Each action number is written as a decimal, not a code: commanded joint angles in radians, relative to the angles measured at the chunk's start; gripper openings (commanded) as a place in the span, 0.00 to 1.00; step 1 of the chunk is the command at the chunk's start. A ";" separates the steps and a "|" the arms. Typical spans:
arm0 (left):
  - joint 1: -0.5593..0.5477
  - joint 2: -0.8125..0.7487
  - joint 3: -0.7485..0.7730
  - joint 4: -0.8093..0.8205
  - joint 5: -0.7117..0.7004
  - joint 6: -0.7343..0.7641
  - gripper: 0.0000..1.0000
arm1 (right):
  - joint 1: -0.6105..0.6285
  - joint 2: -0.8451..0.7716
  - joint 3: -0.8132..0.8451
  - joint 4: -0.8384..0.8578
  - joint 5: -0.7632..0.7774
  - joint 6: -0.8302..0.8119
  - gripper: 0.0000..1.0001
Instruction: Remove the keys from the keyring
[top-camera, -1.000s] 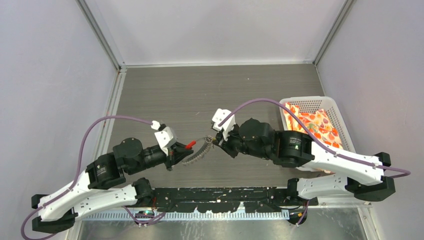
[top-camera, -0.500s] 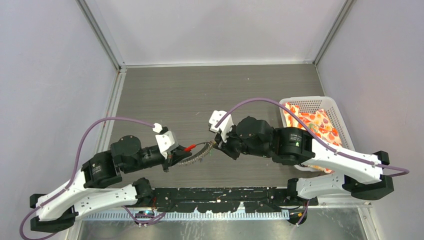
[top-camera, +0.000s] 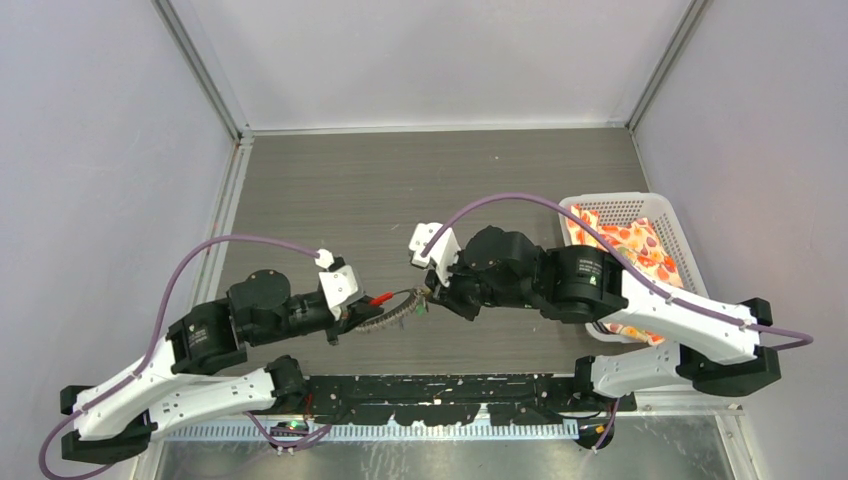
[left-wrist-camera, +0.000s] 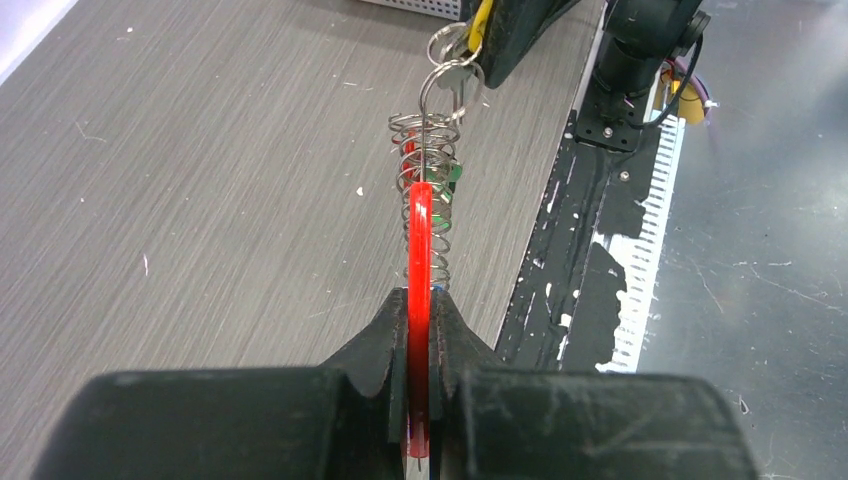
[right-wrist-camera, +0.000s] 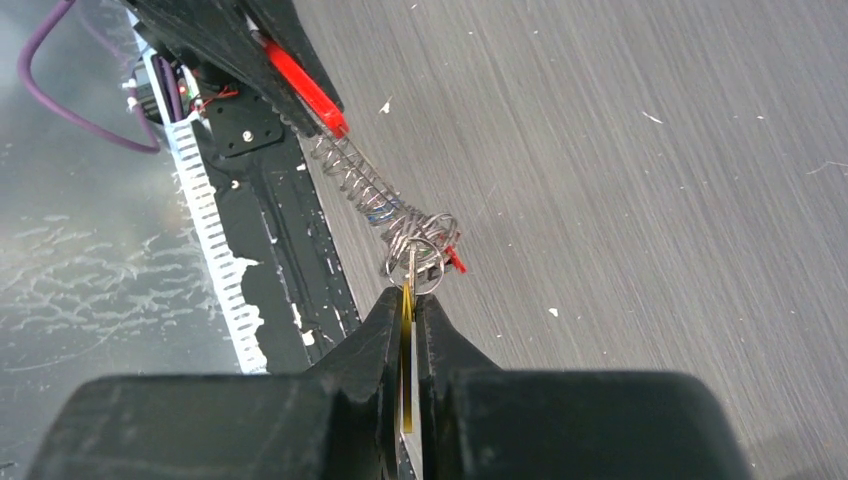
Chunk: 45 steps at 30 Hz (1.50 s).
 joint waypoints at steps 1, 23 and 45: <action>0.003 -0.002 0.020 0.027 0.012 0.031 0.01 | 0.000 0.034 0.058 -0.058 -0.069 -0.024 0.01; 0.003 0.004 0.078 -0.010 0.083 0.139 0.00 | -0.100 0.068 0.110 -0.094 -0.131 -0.032 0.01; 0.003 0.008 0.051 -0.027 0.014 0.152 0.01 | -0.141 0.027 0.086 -0.072 -0.193 -0.073 0.01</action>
